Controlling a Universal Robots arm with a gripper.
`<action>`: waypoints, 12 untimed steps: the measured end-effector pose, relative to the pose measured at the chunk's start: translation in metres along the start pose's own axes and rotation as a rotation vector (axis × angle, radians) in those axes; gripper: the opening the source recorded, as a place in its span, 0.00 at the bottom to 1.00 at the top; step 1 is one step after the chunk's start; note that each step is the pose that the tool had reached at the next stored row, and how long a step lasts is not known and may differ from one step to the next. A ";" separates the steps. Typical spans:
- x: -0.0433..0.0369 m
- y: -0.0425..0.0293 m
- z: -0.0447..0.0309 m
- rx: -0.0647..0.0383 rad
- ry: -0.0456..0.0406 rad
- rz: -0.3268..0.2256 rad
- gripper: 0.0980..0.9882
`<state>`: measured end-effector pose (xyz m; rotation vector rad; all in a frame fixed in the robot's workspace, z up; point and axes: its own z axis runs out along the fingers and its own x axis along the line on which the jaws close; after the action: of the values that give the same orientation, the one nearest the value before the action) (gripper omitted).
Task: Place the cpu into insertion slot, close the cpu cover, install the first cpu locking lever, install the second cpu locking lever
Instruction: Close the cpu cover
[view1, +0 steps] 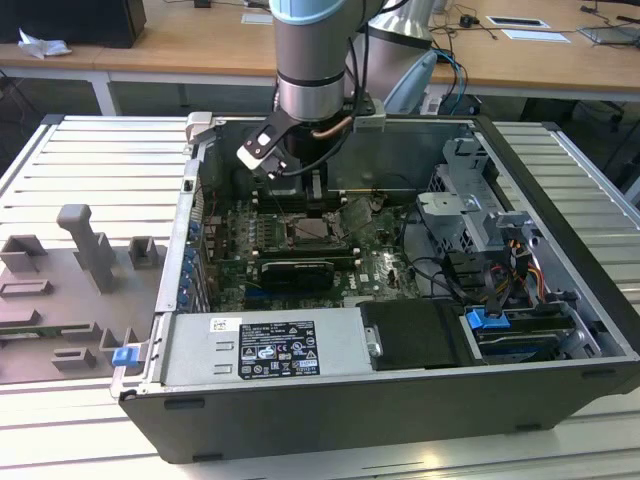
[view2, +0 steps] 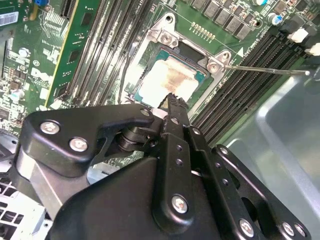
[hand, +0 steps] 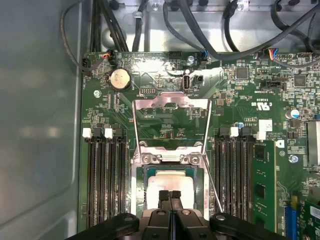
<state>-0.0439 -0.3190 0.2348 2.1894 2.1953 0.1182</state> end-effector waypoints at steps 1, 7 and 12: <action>0.0001 0.0002 -0.0031 0.000 0.0000 0.000 0.01; 0.0005 0.0011 -0.0132 0.001 -0.0010 0.000 0.01; 0.0009 0.0016 -0.0204 0.001 -0.0014 0.000 0.01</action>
<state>-0.0440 -0.3186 0.2553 2.1892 2.1951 0.1157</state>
